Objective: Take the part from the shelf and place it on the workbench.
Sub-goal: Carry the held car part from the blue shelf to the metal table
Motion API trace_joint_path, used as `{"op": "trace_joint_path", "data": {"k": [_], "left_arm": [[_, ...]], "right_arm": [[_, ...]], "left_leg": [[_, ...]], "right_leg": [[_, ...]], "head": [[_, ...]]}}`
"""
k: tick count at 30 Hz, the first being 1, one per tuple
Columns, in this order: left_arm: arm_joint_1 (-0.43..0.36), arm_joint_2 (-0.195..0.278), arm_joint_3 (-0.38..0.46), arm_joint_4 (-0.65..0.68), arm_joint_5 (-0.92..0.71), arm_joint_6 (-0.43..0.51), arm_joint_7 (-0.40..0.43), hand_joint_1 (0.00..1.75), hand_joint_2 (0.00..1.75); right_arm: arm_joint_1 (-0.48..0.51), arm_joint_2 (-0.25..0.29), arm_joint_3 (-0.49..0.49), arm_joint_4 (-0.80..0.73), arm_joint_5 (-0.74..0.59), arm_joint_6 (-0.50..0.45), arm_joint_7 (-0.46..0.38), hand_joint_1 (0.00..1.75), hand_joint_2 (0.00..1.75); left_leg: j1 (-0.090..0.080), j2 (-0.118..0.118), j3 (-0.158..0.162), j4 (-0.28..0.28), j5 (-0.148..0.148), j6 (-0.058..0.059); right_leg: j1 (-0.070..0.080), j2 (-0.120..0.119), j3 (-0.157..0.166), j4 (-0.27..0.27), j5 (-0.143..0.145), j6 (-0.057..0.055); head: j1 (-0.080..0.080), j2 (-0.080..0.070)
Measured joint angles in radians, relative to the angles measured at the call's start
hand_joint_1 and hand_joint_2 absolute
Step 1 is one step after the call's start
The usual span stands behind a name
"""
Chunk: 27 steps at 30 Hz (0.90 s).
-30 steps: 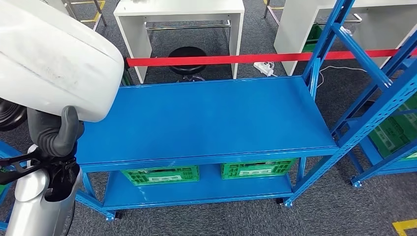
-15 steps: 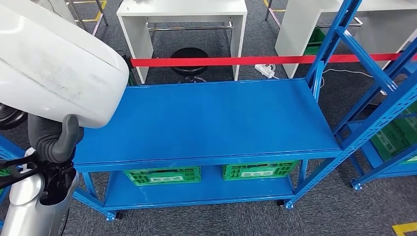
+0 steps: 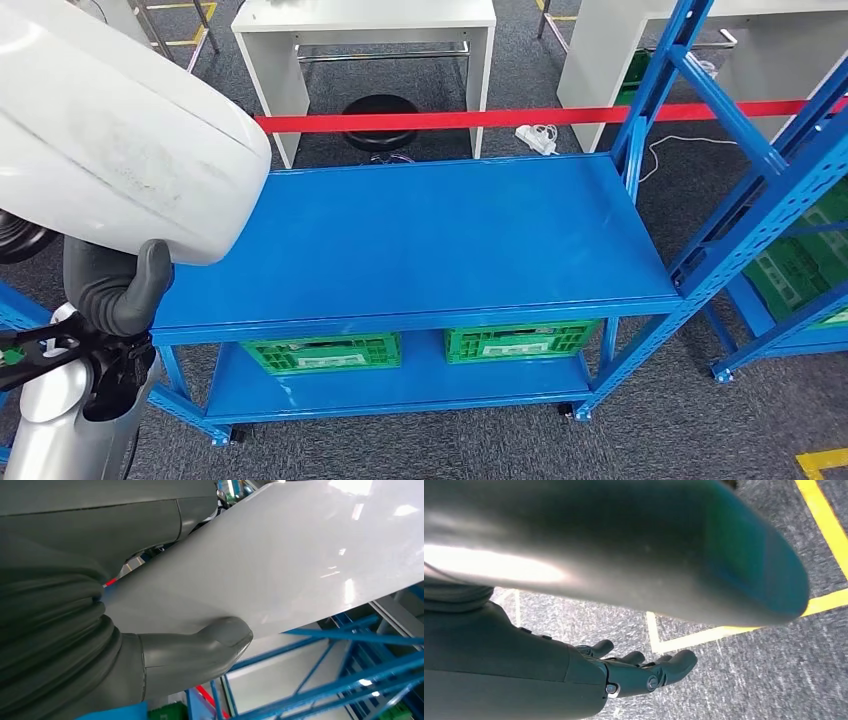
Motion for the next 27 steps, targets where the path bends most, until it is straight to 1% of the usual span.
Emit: {"op": "trace_joint_path", "data": {"k": [1,2,3,4,5,6,7,8,9,10,11,12,13,14,16,17,18,19,20,21,22,23,24,25,26,27], "left_arm": [[-0.001,-0.001,0.0,0.0,-0.002,0.0,0.002,1.75,1.75],[-0.002,-0.002,-0.001,0.0,-0.004,0.0,0.004,1.75,1.75],[-0.003,-0.002,-0.001,0.001,-0.007,0.0,0.006,1.75,1.75],[-0.004,-0.003,-0.001,0.002,-0.008,0.0,0.007,1.75,1.75],[-0.005,-0.003,-0.001,0.003,-0.01,0.0,0.008,1.75,1.75],[-0.005,-0.003,-0.001,0.005,-0.01,0.0,0.009,1.75,1.75],[-0.005,-0.003,-0.001,0.007,-0.01,0.0,0.009,1.75,1.75],[-0.005,-0.003,-0.001,0.009,-0.01,0.0,0.01,1.75,1.75],[-0.004,-0.003,-0.001,0.01,-0.011,0.0,0.011,1.75,1.75],[-0.004,-0.003,-0.001,0.011,-0.012,0.0,0.011,1.75,1.75],[-0.005,-0.003,-0.001,0.012,-0.014,0.0,0.012,1.75,1.75],[-0.005,-0.003,-0.001,0.012,-0.016,0.0,0.013,1.75,1.75],[-0.005,-0.003,-0.001,0.011,-0.018,-0.002,0.013,1.75,1.75],[-0.006,-0.002,-0.001,0.012,-0.021,-0.004,0.013,1.75,1.75],[-0.006,-0.002,-0.001,0.012,-0.023,-0.008,0.014,1.75,1.75],[-0.007,-0.002,-0.001,0.012,-0.024,-0.011,0.014,1.75,1.75],[-0.008,-0.003,-0.001,0.012,-0.024,-0.013,0.015,1.75,1.75],[-0.01,-0.006,-0.001,0.012,-0.023,-0.017,0.016,1.75,1.75],[-0.011,-0.009,-0.001,0.012,-0.021,-0.021,0.017,1.75,1.75],[-0.012,-0.012,-0.002,0.012,-0.02,-0.026,0.018,1.75,1.75],[-0.012,-0.015,-0.002,0.012,-0.019,-0.031,0.019,1.75,1.75],[-0.012,-0.017,-0.002,0.012,-0.019,-0.036,0.019,1.75,1.75],[-0.012,-0.019,-0.002,0.012,-0.018,-0.04,0.02,1.75,1.75],[-0.012,-0.021,-0.002,0.012,-0.017,-0.044,0.02,1.75,1.75],[-0.013,-0.022,-0.002,0.012,-0.016,-0.047,0.02,1.75,1.75],[-0.013,-0.023,-0.002,0.012,-0.015,-0.051,0.02,1.75,1.75]], "right_arm": [[-0.001,0.0,0.0,0.0,0.0,0.0,0.0,0.0,0.0],[-0.001,-0.001,0.0,0.0,0.0,0.001,0.0,0.0,0.0],[-0.001,-0.001,0.0,0.0,0.0,0.002,0.0,0.0,0.0],[-0.001,-0.001,0.0,0.0,0.0,0.003,0.0,0.0,0.0],[-0.002,-0.001,0.0,0.0,0.0,0.004,0.0,0.0,0.0],[-0.001,-0.001,0.0,0.0,0.0,0.005,0.0,0.0,0.0],[-0.001,-0.001,0.0,0.0,0.0,0.006,0.0,0.0,0.0],[0.0,-0.001,0.0,0.0,0.0,0.006,0.001,0.0,0.0],[0.0,-0.001,0.0,0.0,0.0,0.006,0.001,0.0,0.0],[0.0,-0.001,-0.001,0.0,-0.001,0.006,0.002,0.0,0.0],[0.0,-0.001,-0.001,0.0,-0.002,0.006,0.003,0.0,0.0],[0.0,0.0,-0.001,0.0,-0.003,0.006,0.003,0.0,0.0],[0.001,0.0,-0.001,0.0,-0.004,0.006,0.004,0.0,0.0],[0.001,0.001,-0.002,0.0,-0.005,0.006,0.004,0.0,0.0],[0.003,0.002,-0.006,0.0,-0.008,0.006,0.005,0.0,0.0],[0.003,0.003,-0.009,0.0,-0.01,0.006,0.006,0.0,0.0],[0.004,0.003,-0.012,0.0,-0.01,0.006,0.007,0.0,0.0],[0.004,0.004,-0.015,0.0,-0.011,0.006,0.007,0.0,0.0],[0.004,0.005,-0.017,0.0,-0.012,0.006,0.007,0.0,0.0],[0.004,0.005,-0.018,0.0,-0.013,0.007,0.007,0.0,0.0],[0.004,0.006,-0.02,0.0,-0.014,0.007,0.006,0.0,0.0],[0.004,0.006,-0.022,0.0,-0.015,0.007,0.005,0.0,0.0],[0.004,0.006,-0.024,0.0,-0.015,0.007,0.005,0.0,0.0],[0.004,0.006,-0.025,0.0,-0.015,0.007,0.006,0.0,0.0],[0.004,0.006,-0.025,0.0,-0.015,0.007,0.006,0.0,0.0],[0.003,0.006,-0.026,0.0,-0.015,0.007,0.006,0.0,0.0]], "left_leg": [[0.001,-0.001,-0.001,-0.003,0.003,-0.006],[0.002,-0.001,-0.004,-0.001,-0.001,-0.012],[0.003,0.0,-0.011,0.015,-0.016,-0.017],[0.004,0.0,-0.025,0.049,-0.043,-0.021],[0.004,0.001,-0.045,0.102,-0.08,-0.024],[0.004,0.001,-0.07,0.167,-0.119,-0.026],[0.004,0.001,-0.09,0.224,-0.147,-0.027],[0.004,0.001,-0.098,0.257,-0.16,-0.026],[0.004,0.001,-0.087,0.253,-0.155,-0.023],[0.003,0.001,-0.056,0.208,-0.134,-0.019],[0.001,0.001,-0.009,0.136,-0.107,-0.013],[-0.002,0.001,0.032,0.066,-0.087,-0.007],[-0.006,0.002,0.062,0.012,-0.073,-0.001],[-0.01,0.002,0.075,-0.016,-0.066,0.004],[-0.016,0.001,0.068,-0.023,-0.054,0.015],[-0.015,0.002,0.064,-0.025,-0.044,0.022],[-0.013,0.003,0.058,-0.028,-0.034,0.029],[-0.011,0.005,0.051,-0.031,-0.022,0.036],[-0.009,0.007,0.042,-0.032,-0.012,0.041],[-0.01,0.008,0.031,-0.031,-0.003,0.044],[-0.01,0.009,0.02,-0.029,0.006,0.045],[-0.01,0.01,0.007,-0.026,0.013,0.044],[-0.011,0.01,-0.005,-0.023,0.02,0.043],[-0.01,0.011,-0.016,-0.019,0.025,0.041],[-0.009,0.012,-0.026,-0.013,0.029,0.038],[-0.01,0.013,-0.035,-0.007,0.032,0.035]], "right_leg": [[0.0,0.0,-0.002,0.0,0.003,-0.009],[-0.001,-0.001,-0.004,-0.002,0.007,-0.017],[-0.002,-0.002,-0.006,-0.006,0.012,-0.026],[-0.003,-0.003,-0.01,-0.009,0.017,-0.033],[-0.003,-0.004,-0.015,-0.011,0.022,-0.038],[-0.002,-0.005,-0.021,-0.011,0.027,-0.041],[0.0,-0.006,-0.029,-0.011,0.032,-0.043],[0.002,-0.006,-0.037,-0.011,0.038,-0.043],[0.004,-0.006,-0.045,-0.011,0.045,-0.043],[0.006,-0.006,-0.052,-0.01,0.052,-0.042],[0.007,-0.006,-0.058,-0.01,0.059,-0.04],[0.008,-0.005,-0.062,-0.01,0.066,-0.037],[0.009,-0.005,-0.065,-0.011,0.073,-0.032],[0.009,-0.006,-0.066,-0.013,0.079,-0.025],[0.007,-0.007,-0.066,-0.022,0.093,-0.01],[0.005,-0.007,-0.067,-0.023,0.096,-0.004],[0.004,-0.007,-0.072,-0.015,0.084,0.002],[0.003,-0.007,-0.083,0.013,0.053,0.007],[0.003,-0.008,-0.1,0.061,0.006,0.01],[0.003,-0.008,-0.12,0.126,-0.046,0.014],[0.004,-0.008,-0.137,0.193,-0.085,0.017],[0.004,-0.008,-0.143,0.241,-0.105,0.019],[0.004,-0.008,-0.133,0.257,-0.104,0.02],[0.004,-0.009,-0.101,0.232,-0.088,0.02],[0.004,-0.009,-0.051,0.171,-0.068,0.019],[0.005,-0.009,0.002,0.097,-0.058,0.015]], "head": [[0.0,0.0],[0.0,0.0],[-0.001,0.0],[-0.001,0.0],[-0.002,0.0],[-0.002,0.0],[-0.002,0.0],[-0.002,0.0],[-0.002,0.0],[-0.002,0.0],[-0.002,0.0],[-0.002,0.0],[-0.002,0.0],[-0.002,0.0],[-0.003,0.0],[-0.003,0.0],[-0.003,0.0],[-0.002,0.0],[-0.001,0.0],[0.0,0.0],[0.0,0.0],[0.0,0.0],[0.0,0.0],[0.0,0.0],[0.0,0.0],[0.0,0.0]]}}
